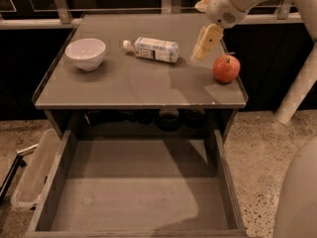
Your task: Place blue plastic bottle into top drawer
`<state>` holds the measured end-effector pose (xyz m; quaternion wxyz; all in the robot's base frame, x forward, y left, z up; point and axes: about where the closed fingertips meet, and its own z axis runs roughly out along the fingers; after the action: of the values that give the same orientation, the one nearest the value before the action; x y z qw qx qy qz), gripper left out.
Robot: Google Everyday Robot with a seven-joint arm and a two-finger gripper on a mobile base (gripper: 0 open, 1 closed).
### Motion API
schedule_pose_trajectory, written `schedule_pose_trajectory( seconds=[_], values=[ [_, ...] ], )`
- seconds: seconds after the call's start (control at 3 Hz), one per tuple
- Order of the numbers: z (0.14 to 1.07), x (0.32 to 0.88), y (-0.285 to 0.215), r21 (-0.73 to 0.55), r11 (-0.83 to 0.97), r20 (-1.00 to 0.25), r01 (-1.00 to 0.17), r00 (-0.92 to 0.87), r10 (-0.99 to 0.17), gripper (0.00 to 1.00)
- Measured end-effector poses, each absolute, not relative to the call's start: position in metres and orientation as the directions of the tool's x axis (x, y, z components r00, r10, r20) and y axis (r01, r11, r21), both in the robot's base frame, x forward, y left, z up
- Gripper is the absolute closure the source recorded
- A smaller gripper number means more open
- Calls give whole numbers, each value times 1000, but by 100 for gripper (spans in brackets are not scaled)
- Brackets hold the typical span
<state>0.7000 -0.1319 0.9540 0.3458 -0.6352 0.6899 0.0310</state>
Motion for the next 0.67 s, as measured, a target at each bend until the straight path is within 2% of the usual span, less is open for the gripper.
schedule_pose_trajectory(
  seconds=[0.67],
  values=[
    [926, 744, -131, -371, 248, -644, -895, 55, -763, 0]
  ],
)
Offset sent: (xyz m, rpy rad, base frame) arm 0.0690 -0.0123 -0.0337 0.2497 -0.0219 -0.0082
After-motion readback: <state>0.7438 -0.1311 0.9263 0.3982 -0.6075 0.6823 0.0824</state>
